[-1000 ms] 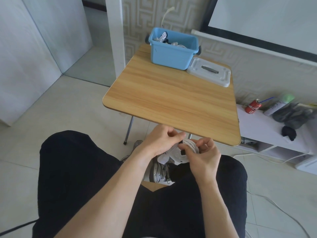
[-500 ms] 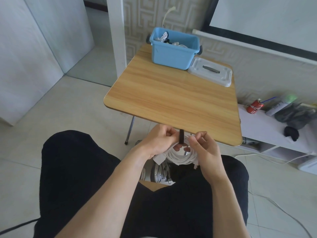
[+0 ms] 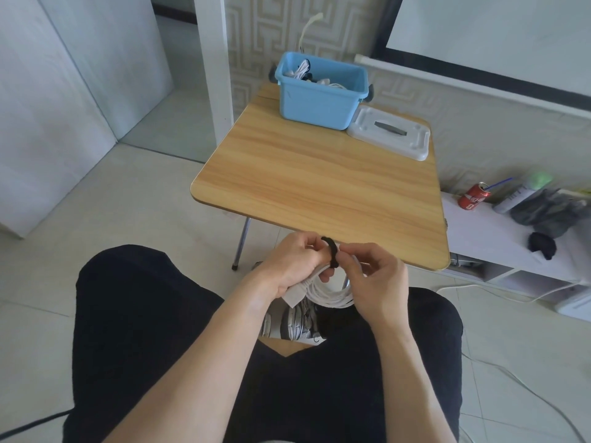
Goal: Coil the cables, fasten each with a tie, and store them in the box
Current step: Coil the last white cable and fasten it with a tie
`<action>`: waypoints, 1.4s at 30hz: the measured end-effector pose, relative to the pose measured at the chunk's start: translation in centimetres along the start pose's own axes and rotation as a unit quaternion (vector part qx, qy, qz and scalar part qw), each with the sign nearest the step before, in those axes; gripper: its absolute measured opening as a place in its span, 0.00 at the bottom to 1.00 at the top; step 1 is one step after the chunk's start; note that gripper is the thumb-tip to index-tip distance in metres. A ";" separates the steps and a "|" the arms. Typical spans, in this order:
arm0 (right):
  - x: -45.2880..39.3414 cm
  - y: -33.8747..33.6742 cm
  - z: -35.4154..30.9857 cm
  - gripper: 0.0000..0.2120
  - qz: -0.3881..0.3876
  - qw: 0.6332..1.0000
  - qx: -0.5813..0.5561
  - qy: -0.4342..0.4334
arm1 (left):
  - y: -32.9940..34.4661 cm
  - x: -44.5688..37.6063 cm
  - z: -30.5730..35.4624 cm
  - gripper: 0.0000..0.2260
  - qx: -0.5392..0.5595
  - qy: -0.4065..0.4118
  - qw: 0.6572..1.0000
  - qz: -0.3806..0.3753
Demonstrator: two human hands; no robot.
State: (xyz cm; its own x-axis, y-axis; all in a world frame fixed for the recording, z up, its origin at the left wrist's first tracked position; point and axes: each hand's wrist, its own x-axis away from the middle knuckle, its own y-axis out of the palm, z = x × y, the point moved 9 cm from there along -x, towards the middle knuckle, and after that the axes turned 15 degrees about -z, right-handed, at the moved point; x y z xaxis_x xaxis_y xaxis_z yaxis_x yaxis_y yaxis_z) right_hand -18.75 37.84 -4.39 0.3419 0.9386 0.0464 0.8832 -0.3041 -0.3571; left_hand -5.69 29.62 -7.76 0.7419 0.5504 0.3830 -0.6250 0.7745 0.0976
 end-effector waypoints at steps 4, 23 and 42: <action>-0.3 0.1 -0.2 0.07 -0.048 0.999 -0.004 -0.001 | 0.3 -0.1 -0.4 0.09 0.050 -0.008 0.999 0.003; 0.0 0.6 0.0 0.16 -0.102 0.991 0.080 0.039 | 0.9 -0.2 -1.0 0.10 0.115 -0.037 0.992 -0.023; -0.1 -0.4 -0.3 0.05 -0.007 0.999 0.021 0.023 | 2.7 -0.2 0.2 0.14 0.005 0.010 0.997 -0.070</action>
State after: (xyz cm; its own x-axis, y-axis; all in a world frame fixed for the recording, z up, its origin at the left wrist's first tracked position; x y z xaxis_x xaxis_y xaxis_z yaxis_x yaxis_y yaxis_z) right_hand -19.00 37.86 -4.02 0.3443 0.9341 0.0941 0.8743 -0.2825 -0.3947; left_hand -7.60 31.54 -7.41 0.8270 0.4423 0.3470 -0.5167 0.8413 0.1589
